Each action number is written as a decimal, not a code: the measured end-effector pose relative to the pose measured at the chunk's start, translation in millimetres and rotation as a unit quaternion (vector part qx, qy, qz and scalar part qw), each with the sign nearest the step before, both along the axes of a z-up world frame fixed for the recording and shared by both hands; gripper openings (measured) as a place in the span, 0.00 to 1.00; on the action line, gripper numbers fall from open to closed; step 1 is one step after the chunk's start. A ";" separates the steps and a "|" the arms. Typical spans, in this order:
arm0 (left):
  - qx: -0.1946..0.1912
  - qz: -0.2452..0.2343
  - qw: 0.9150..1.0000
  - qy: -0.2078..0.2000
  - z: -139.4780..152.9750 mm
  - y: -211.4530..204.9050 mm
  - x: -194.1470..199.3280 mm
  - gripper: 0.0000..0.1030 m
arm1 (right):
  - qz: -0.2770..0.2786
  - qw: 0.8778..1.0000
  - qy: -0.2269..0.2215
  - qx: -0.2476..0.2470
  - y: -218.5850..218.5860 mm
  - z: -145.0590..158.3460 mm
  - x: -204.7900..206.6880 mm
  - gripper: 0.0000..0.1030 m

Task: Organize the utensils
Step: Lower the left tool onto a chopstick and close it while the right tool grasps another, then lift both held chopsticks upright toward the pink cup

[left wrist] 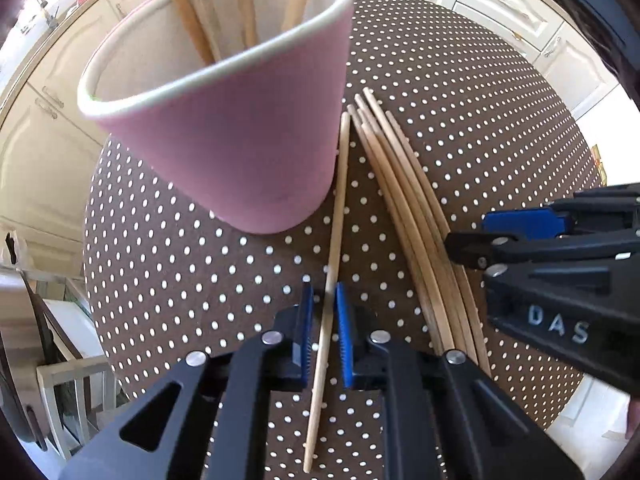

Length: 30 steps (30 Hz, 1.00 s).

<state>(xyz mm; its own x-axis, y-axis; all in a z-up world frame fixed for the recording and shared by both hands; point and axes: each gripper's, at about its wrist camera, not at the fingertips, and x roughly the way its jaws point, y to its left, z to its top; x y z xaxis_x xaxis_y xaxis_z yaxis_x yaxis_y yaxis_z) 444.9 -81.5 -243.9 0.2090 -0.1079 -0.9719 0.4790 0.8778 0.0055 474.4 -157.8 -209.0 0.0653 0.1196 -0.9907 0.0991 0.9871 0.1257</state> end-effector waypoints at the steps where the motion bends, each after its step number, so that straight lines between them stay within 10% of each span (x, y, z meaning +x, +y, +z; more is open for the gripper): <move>1: 0.006 -0.004 1.000 -0.001 -0.2 -3.9 1.7 0.12 | 0.008 1.000 0.008 -0.010 6.3 -0.6 5.6 0.31; 6: 0.002 0.007 1.000 0.004 5.9 -14.3 15.1 0.07 | 0.033 0.997 0.016 -0.065 26.5 -4.8 18.2 0.15; 13: -0.018 -0.012 1.000 -0.011 12.2 -10.3 12.9 0.05 | -0.002 1.000 -0.003 -0.009 21.1 -8.9 23.4 0.06; 30: -0.222 -0.059 0.971 -0.059 108.0 67.0 -24.3 0.05 | -0.089 0.980 -0.146 0.101 -26.3 42.4 -30.4 0.06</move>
<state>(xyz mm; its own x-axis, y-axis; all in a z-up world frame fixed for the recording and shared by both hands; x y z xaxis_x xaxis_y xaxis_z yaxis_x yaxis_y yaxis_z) 420.6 -14.5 -135.8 0.2760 -0.5410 -0.7944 0.5954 0.7451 -0.3006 443.9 -184.1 -166.6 0.3798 0.2719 -0.8842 0.1979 0.9098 0.3649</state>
